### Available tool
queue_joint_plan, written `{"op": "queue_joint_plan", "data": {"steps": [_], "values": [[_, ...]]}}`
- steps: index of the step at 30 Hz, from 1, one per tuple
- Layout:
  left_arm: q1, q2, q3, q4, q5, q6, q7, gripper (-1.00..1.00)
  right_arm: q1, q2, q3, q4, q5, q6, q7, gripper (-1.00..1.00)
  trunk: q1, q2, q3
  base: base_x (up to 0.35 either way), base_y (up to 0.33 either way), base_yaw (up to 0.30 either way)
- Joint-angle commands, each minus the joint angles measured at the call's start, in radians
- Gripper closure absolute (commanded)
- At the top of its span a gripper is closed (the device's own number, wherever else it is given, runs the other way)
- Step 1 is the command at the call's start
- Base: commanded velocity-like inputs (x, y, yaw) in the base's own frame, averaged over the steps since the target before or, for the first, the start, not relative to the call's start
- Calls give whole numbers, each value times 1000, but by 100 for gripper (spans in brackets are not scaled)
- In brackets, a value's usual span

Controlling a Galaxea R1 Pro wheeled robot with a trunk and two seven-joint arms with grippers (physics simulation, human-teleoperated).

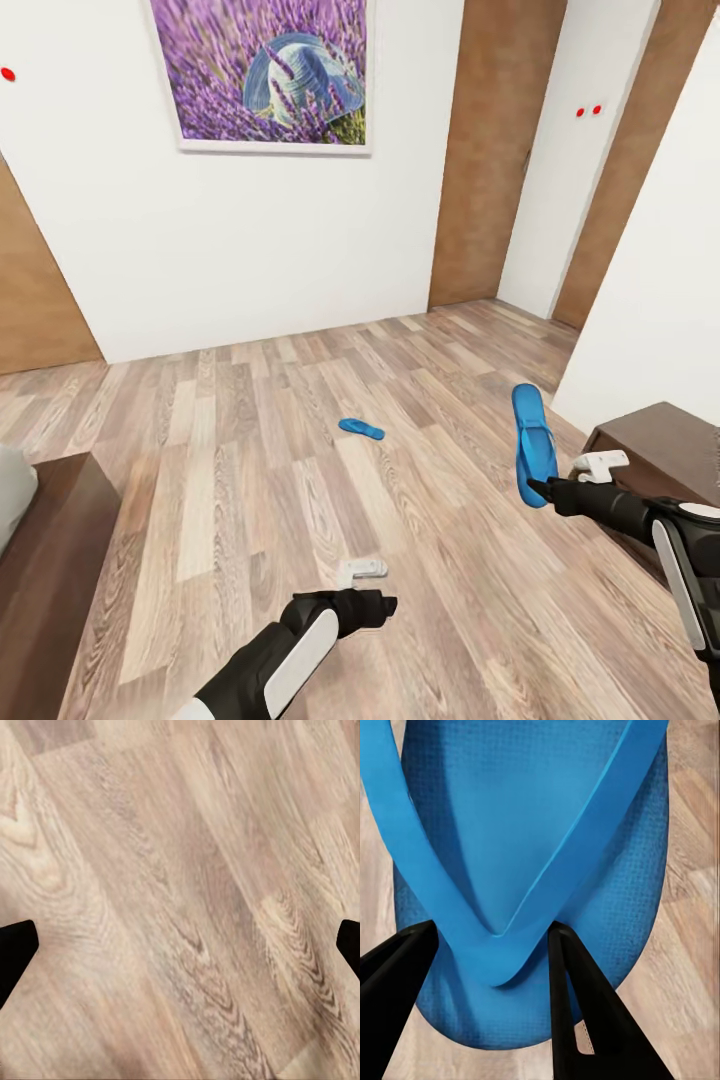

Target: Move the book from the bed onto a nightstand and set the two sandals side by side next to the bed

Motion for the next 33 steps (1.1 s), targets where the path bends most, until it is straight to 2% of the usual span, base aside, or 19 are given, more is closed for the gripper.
{"op": "queue_joint_plan", "data": {"steps": [1,10,13,14,17,18,21,22,33], "values": [[-1,1,-2,-2,10,1,9,-100,-1,0,-1,-1,-1,7,9,100,0,0,-1,312,127,-259],[-1,1,-2,-2,10,1,8,-100,0,1,4,-1,-1,7,9,100,0,0,-1,312,127,-259],[-1,1,-2,-2,10,1,8,-100,-1,3,14,-1,0,11,9,100,0,0,-1,311,128,-259],[-1,1,2,-2,10,-1,11,-100,-2,5,26,0,-1,51,9,100,0,0,-1,301,143,-259],[-1,4,14,-2,10,-9,12,-100,-2,6,50,1,-1,69,9,100,0,0,-1,290,153,-259],[5,41,87,-2,11,-23,18,-100,-11,5,114,22,-1,83,10,100,0,0,-1,268,174,-236],[9,71,131,0,13,-26,18,-100,-12,1,129,27,-8,86,16,100,0,0,-1,265,179,-229],[24,112,192,27,17,-57,10,-100,-12,1,147,32,-2,86,144,100,0,0,-1,260,214,-188],[27,118,200,38,22,-70,5,-100,-10,6,169,35,1,85,175,100,0,0,-1,258,223,-203]]}}
